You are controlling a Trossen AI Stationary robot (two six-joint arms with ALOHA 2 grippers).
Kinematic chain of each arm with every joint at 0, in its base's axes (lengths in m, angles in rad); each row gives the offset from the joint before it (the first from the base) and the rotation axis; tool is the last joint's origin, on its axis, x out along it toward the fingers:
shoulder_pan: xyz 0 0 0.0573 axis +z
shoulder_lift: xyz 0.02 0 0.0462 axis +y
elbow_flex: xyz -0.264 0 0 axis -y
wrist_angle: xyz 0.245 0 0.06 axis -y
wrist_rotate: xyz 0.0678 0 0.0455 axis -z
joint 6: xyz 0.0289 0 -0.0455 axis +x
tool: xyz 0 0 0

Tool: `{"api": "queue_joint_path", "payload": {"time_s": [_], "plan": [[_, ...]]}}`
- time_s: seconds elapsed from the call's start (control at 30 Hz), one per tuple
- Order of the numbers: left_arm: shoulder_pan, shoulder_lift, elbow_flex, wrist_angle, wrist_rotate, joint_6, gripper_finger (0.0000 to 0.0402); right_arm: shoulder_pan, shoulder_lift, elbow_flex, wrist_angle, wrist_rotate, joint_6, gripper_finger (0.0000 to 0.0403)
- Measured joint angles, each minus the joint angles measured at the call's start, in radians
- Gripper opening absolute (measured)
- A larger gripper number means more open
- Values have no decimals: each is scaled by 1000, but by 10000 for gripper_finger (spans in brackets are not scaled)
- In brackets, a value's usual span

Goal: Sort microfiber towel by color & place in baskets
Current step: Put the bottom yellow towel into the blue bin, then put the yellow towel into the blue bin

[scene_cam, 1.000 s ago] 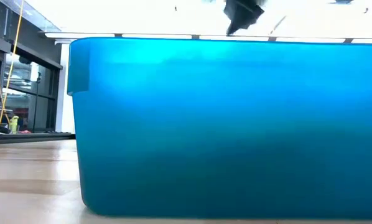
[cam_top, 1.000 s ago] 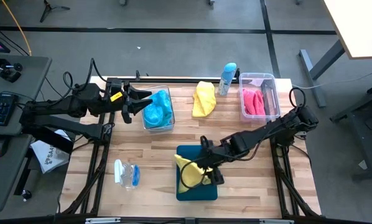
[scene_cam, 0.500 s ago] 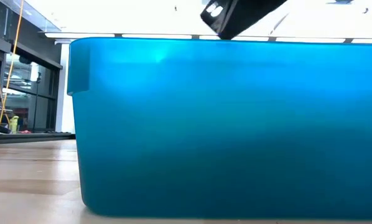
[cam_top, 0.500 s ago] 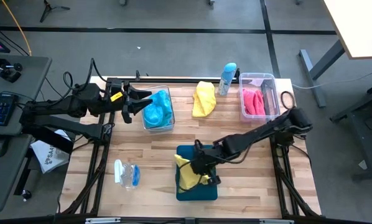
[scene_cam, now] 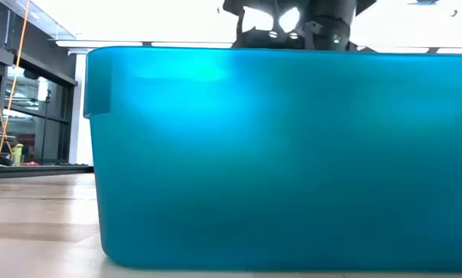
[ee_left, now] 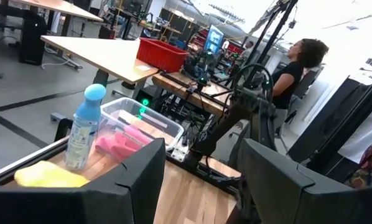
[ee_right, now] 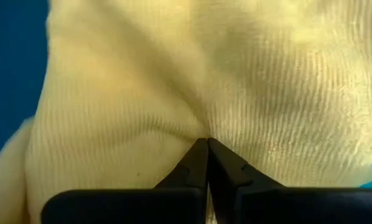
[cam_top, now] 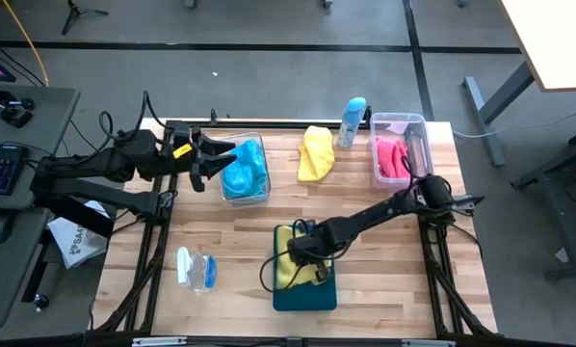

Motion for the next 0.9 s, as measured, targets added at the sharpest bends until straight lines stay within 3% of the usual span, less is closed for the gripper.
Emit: {"api": "queue_joint_path", "payload": {"time_s": [0.23, 0.33, 0.43, 0.5, 0.67, 0.9], "plan": [[0, 0, 0, -14, 0, 12, 200, -5, -121, 57, -42, 22, -54, 1], [0, 0, 0, -16, -6, 39, 200, -21, -197, 71, -42, 122, -69, 1], [0, 0, 0, -17, -37, 73, 200, -58, -268, 73, -31, 294, -39, 5], [0, 0, 0, -18, -62, 98, 200, -100, -298, 73, -27, 362, 30, 13], [4, 0, 0, -34, -92, 215, 200, -287, -318, 64, -17, 338, 281, 63], [66, 0, 0, -75, -108, 479, 200, -509, -280, -109, 47, 304, 898, 179]]}}
